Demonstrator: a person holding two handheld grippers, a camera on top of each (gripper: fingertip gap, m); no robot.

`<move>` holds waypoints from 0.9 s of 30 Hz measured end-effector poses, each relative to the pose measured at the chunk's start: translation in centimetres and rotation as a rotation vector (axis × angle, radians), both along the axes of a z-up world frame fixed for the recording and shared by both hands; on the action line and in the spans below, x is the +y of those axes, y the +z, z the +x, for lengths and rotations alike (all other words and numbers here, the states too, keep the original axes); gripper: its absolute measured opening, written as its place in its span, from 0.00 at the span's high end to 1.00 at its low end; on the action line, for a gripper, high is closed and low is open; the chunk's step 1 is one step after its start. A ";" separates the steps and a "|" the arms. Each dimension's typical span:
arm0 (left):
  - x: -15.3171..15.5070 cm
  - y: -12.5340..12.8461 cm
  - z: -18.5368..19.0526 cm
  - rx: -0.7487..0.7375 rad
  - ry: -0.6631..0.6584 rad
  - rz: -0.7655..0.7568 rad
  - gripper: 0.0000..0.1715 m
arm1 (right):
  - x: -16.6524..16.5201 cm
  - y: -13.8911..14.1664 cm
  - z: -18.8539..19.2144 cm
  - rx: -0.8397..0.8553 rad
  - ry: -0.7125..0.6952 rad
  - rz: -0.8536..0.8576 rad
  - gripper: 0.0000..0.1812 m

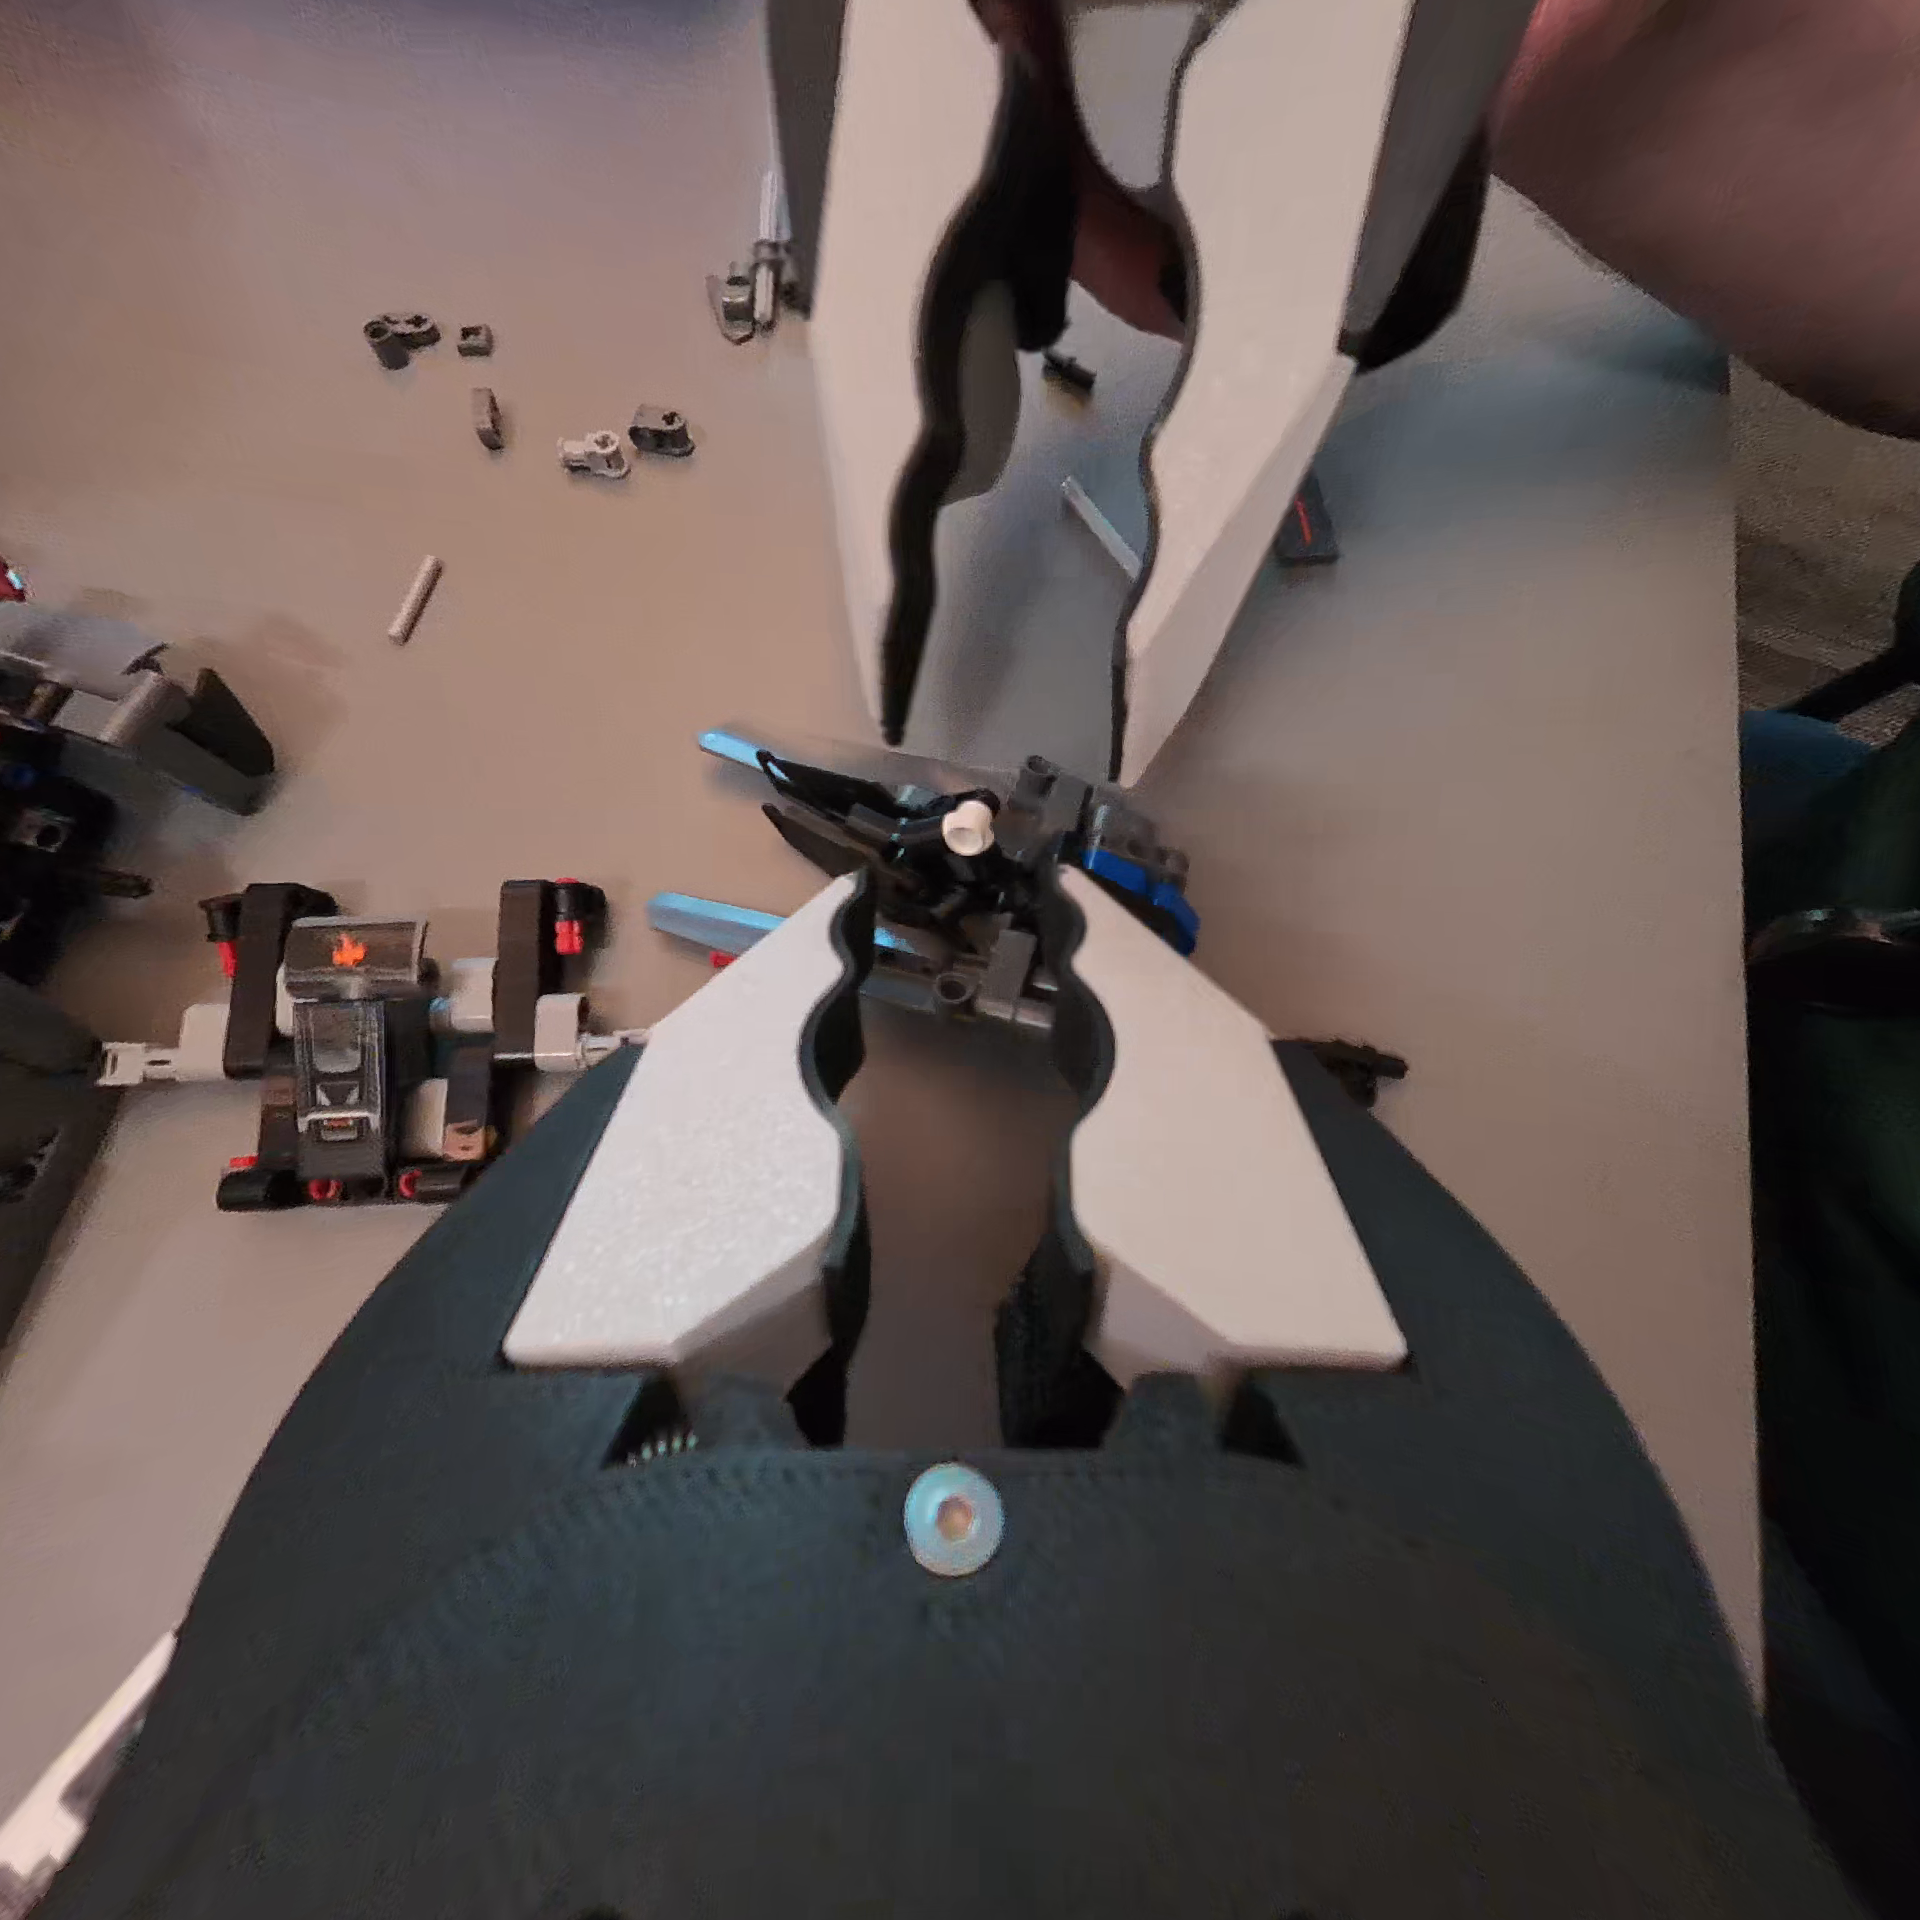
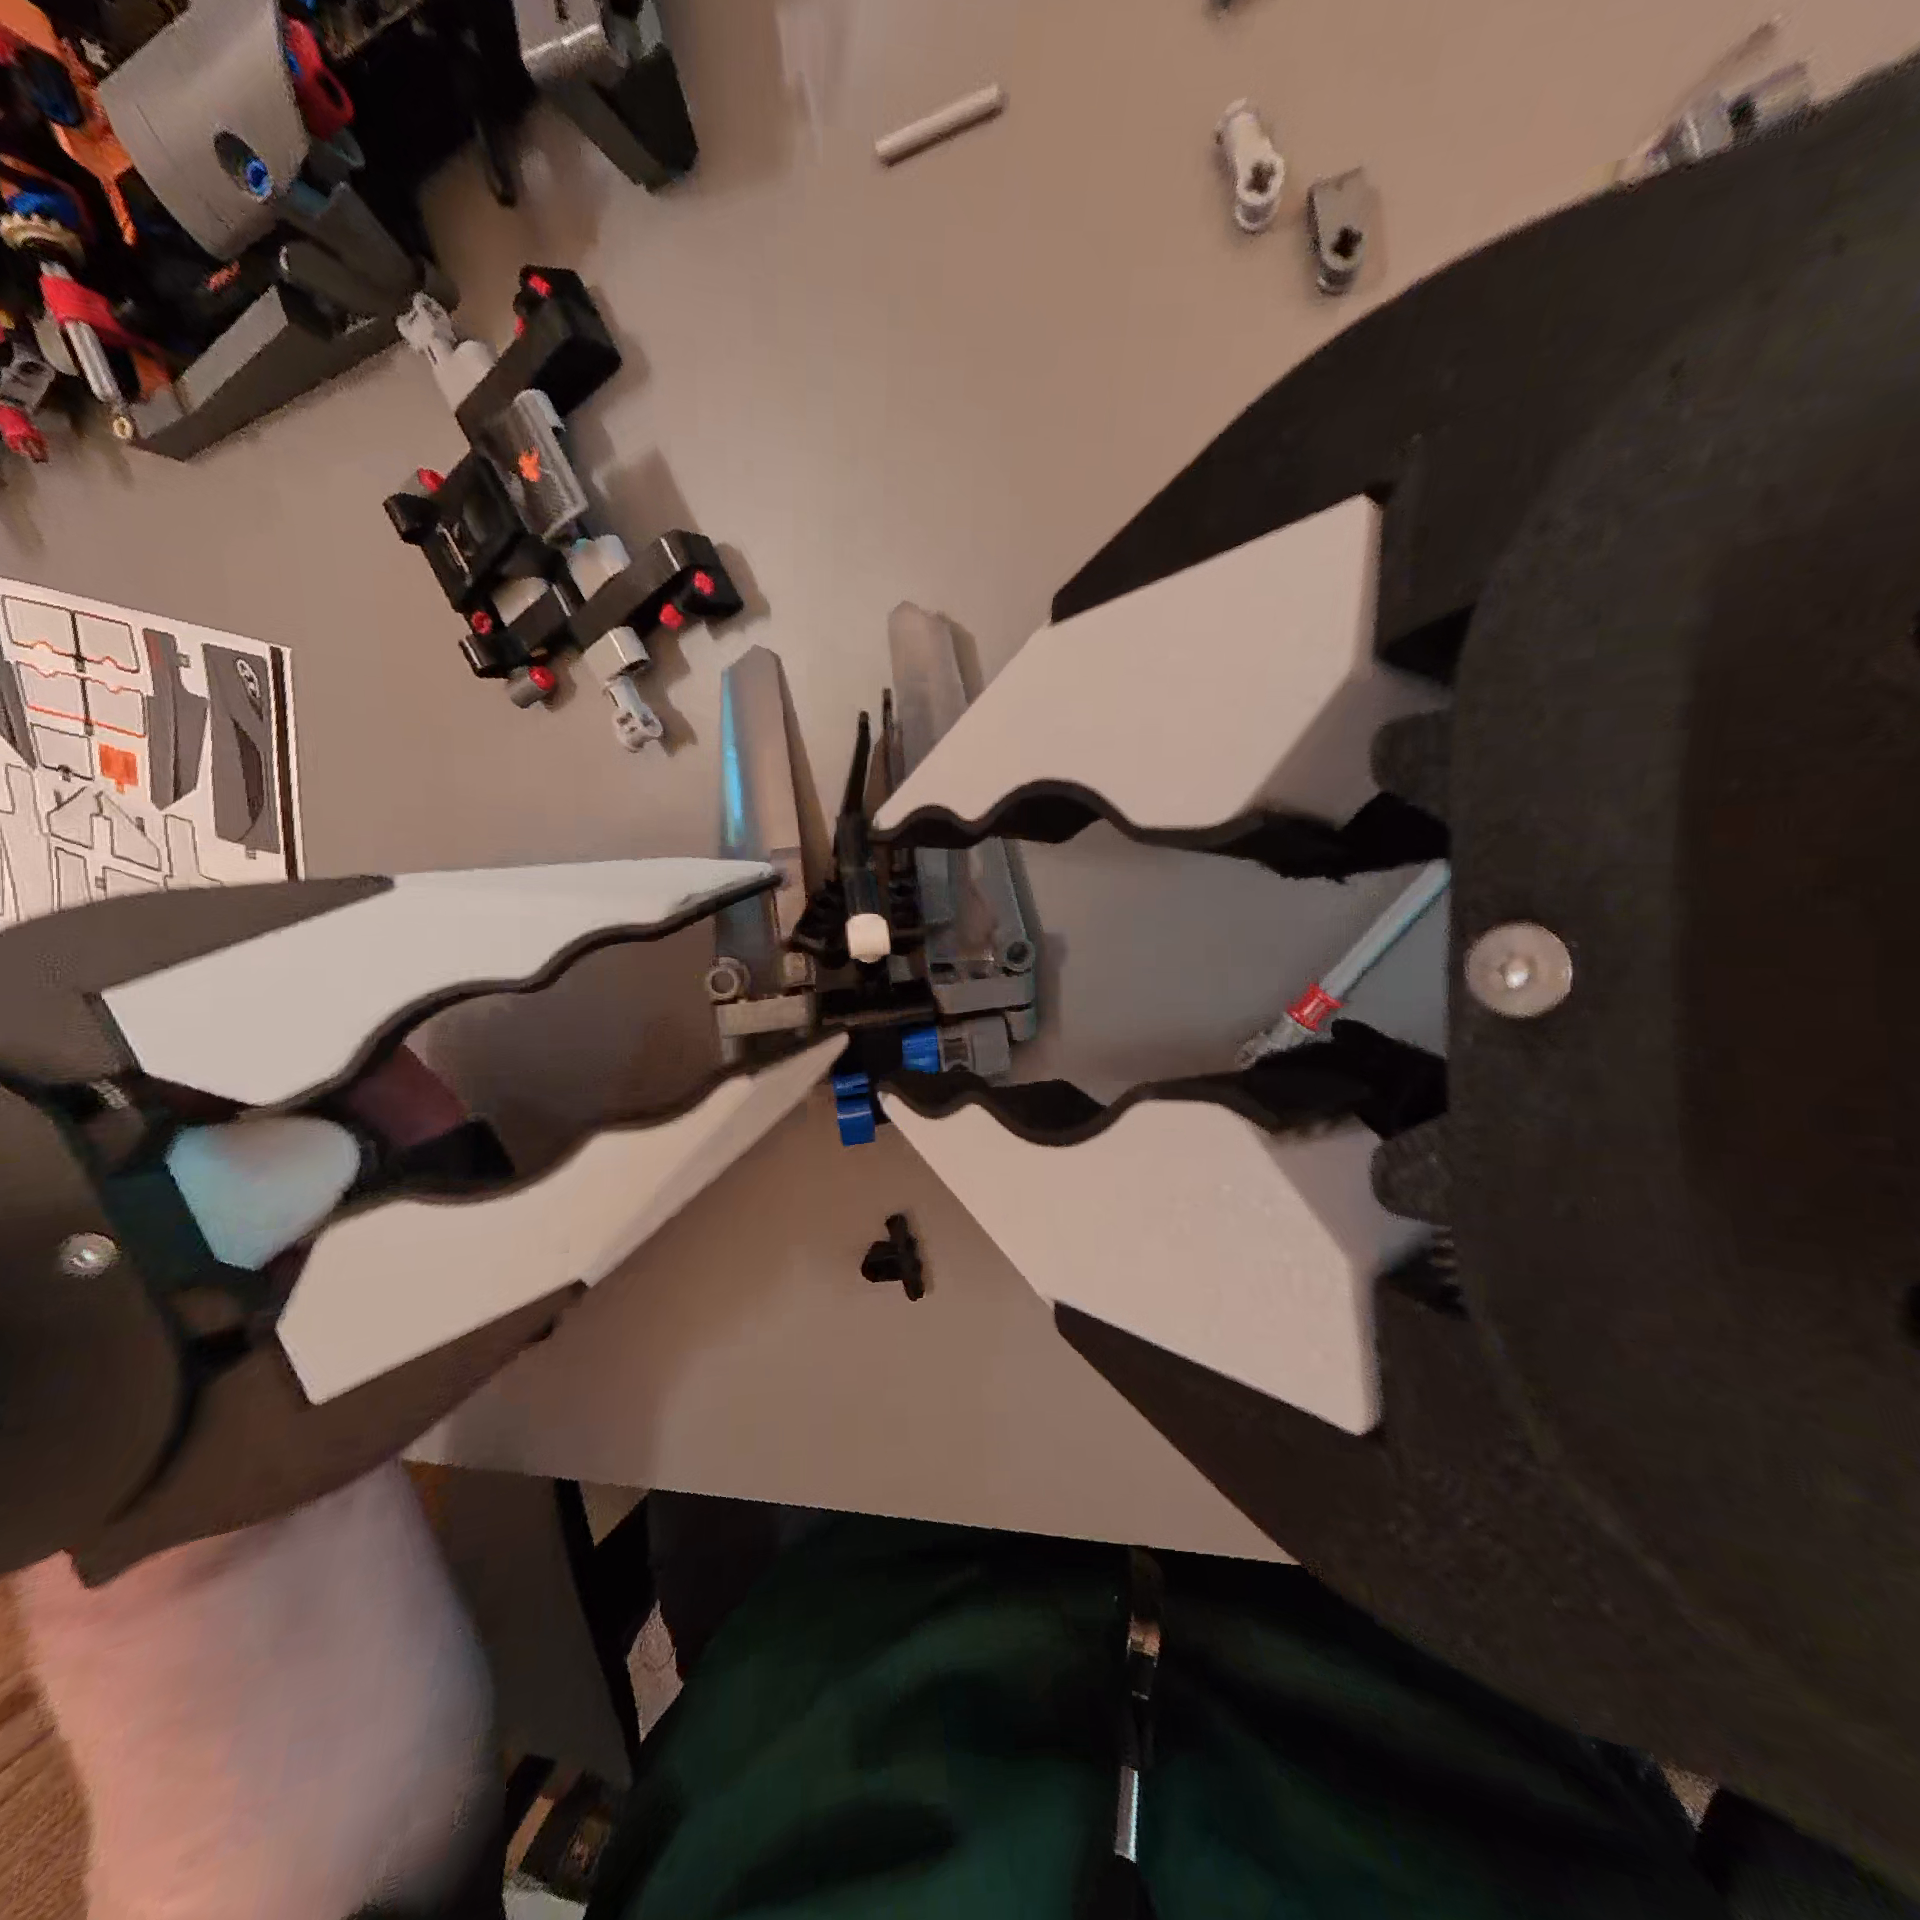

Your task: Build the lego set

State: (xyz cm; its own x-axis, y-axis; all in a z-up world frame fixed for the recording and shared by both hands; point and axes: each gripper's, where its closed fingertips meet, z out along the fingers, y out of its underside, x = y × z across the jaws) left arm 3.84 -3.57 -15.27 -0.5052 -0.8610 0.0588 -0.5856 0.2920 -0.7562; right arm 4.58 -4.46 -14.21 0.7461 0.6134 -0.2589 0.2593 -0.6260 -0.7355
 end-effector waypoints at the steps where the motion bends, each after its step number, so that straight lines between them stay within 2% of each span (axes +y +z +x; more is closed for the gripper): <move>1: 0.0 0.0 -0.1 -0.007 0.016 0.003 0.82 | 0.3 0.0 0.1 -0.004 0.005 -0.004 0.75; 3: 0.0 0.1 -0.4 -0.028 0.036 0.010 0.77 | 0.8 -0.2 0.2 -0.025 0.028 -0.025 0.72; 5: 0.2 -0.1 -0.5 -0.046 0.049 0.038 0.76 | 1.1 -0.7 0.1 -0.061 0.053 -0.051 0.69; 10: 0.3 -0.9 -0.7 -0.037 0.075 0.043 0.75 | 1.1 -2.5 -0.1 -0.135 0.094 -0.155 0.67; 16: 1.0 -1.0 -1.0 -0.035 0.089 0.066 0.71 | 1.1 -2.7 -0.9 -0.113 0.133 -0.183 0.67; 27: 1.2 -1.5 -1.2 -0.024 0.053 0.001 0.75 | 1.0 -2.3 -1.1 -0.039 0.125 -0.162 0.66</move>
